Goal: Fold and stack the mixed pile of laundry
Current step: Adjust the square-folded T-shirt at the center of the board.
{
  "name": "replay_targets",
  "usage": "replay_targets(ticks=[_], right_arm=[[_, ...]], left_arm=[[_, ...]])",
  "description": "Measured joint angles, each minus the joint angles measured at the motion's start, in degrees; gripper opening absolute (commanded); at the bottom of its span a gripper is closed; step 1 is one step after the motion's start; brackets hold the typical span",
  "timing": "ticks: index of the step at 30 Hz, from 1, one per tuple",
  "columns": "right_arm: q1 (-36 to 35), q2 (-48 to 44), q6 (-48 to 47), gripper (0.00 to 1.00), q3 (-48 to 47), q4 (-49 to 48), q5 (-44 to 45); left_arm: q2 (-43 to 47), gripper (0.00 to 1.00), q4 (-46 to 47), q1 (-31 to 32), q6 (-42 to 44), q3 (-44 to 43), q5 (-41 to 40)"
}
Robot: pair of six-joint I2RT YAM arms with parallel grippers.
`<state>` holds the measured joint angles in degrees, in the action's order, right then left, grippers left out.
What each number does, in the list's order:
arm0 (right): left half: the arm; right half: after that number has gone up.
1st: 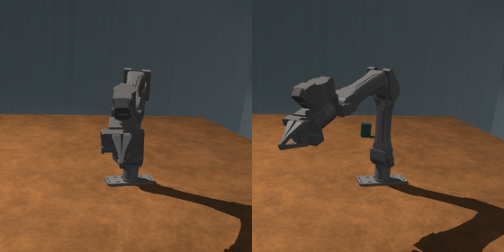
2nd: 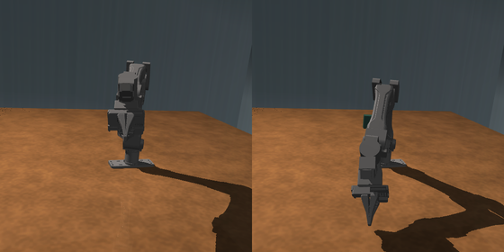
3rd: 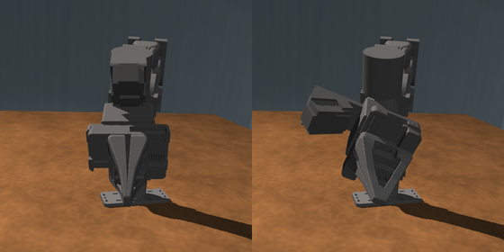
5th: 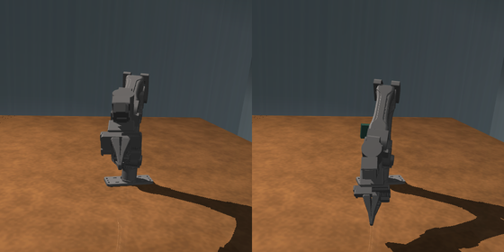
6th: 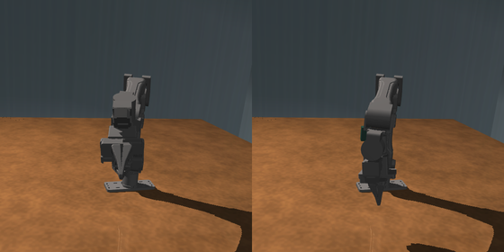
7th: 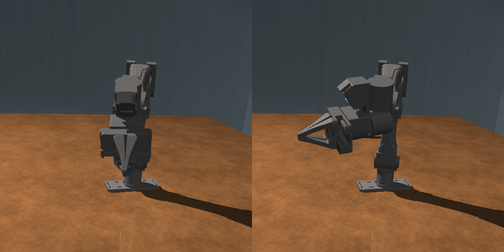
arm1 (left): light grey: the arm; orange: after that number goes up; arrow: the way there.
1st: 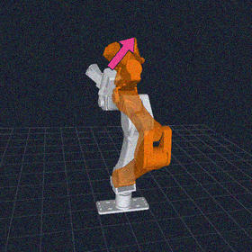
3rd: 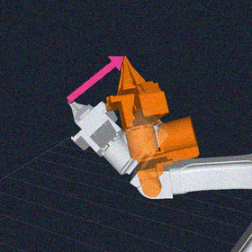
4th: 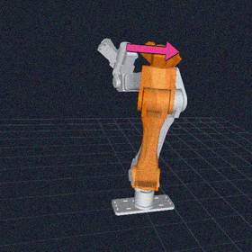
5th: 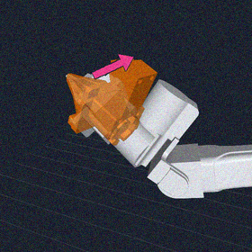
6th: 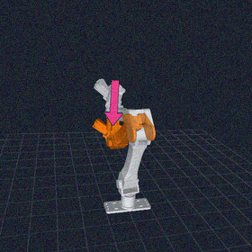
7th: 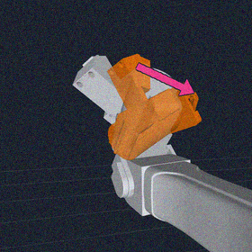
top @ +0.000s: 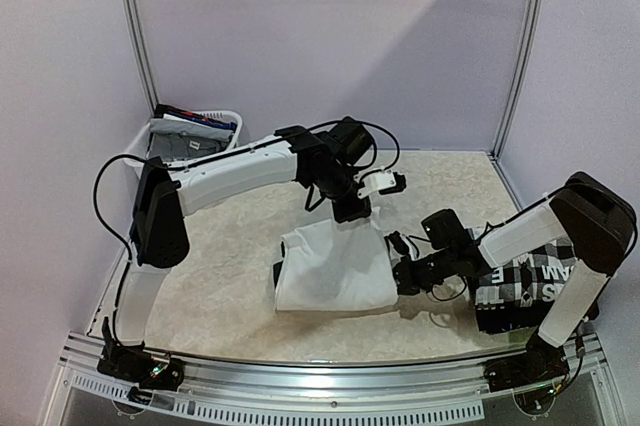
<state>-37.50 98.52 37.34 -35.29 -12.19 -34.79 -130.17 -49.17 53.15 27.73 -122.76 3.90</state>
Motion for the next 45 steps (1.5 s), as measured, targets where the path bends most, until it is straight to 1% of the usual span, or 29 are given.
replay_targets(ticks=[2,6,16,22,23,24,25,26,27,29,32,33,35,36,37,39,42,45], right_arm=[[0.0,-0.2,-0.2,0.06,-0.2,0.7,0.4],[-0.4,-1.7,-0.3,0.15,-0.9,3.4,3.0],[-0.5,-13.2,-0.5,0.28,-1.5,19.7,17.2],[-0.4,-21.6,0.2,0.3,-1.4,28.0,25.4],[-0.4,-22.8,0.4,0.3,-1.2,28.7,26.4],[-0.4,-23.8,0.6,0.3,-1.0,29.1,27.1],[-0.4,-24.7,0.8,0.3,-0.7,29.4,27.5],[-0.4,-25.4,0.8,0.3,-0.6,29.5,27.8],[-0.4,-25.9,0.9,0.29,-0.5,29.5,27.8],[-0.4,-26.5,0.8,0.29,-0.5,29.4,27.7],[-0.4,-27.6,0.1,0.29,-0.5,28.9,26.5],[-0.4,-28.1,-0.2,0.28,-0.5,28.4,25.9],[-0.4,-28.7,-0.6,0.28,-0.5,27.0,23.9],[-0.4,-28.8,-0.8,0.28,-0.5,26.0,22.6],[-0.5,-28.8,-1.1,0.28,-0.6,25.1,21.1],[-0.9,-28.1,-1.6,0.28,-1.0,23.7,18.6],[-2.0,-24.3,-2.4,0.26,-3.3,22.1,15.3],[-3.1,-19.1,-3.1,0.24,-5.9,20.4,12.6]], left_arm=[[-1.2,0.0,0.0,-0.4,0.1,0.0,0.4],[-2.7,0.0,0.5,-0.7,0.1,0.0,1.2],[-3.3,0.0,4.3,-0.7,0.6,-0.1,4.7],[-5.8,0.0,7.1,-0.7,1.2,-1.0,5.7],[-6.4,0.02,7.8,-0.7,1.2,-1.0,5.7],[-7.1,0.12,8.6,-0.7,1.2,-1.1,5.6],[-8.0,0.37,9.4,-0.7,1.1,-1.3,5.2],[-9.1,0.53,9.9,-0.7,0.5,-2.1,4.3],[-10.3,0.62,10.2,-0.7,0.1,-3.1,2.8],[-12.7,0.74,10.4,-0.7,-1.8,-5.6,-1.3],[-12.9,0.83,11.3,-0.8,-6.7,-4.8,-8.2],[-11.8,0.84,12.3,-0.9,-8.1,-2.9,-10.2],[-7.2,0.83,13.5,-0.9,-12.1,3.7,-14.1],[-4.3,0.82,13.9,-0.9,-14.1,7.3,-15.8],[-0.9,0.79,14.6,-0.9,-16.3,11.2,-17.4],[5.5,0.68,14.9,-0.9,-20.3,16.6,-19.4],[15.6,0.53,16.2,-0.7,-26.3,23.1,-19.6],[22.0,0.47,18.6,-0.4,-31.8,28.1,-17.9]])
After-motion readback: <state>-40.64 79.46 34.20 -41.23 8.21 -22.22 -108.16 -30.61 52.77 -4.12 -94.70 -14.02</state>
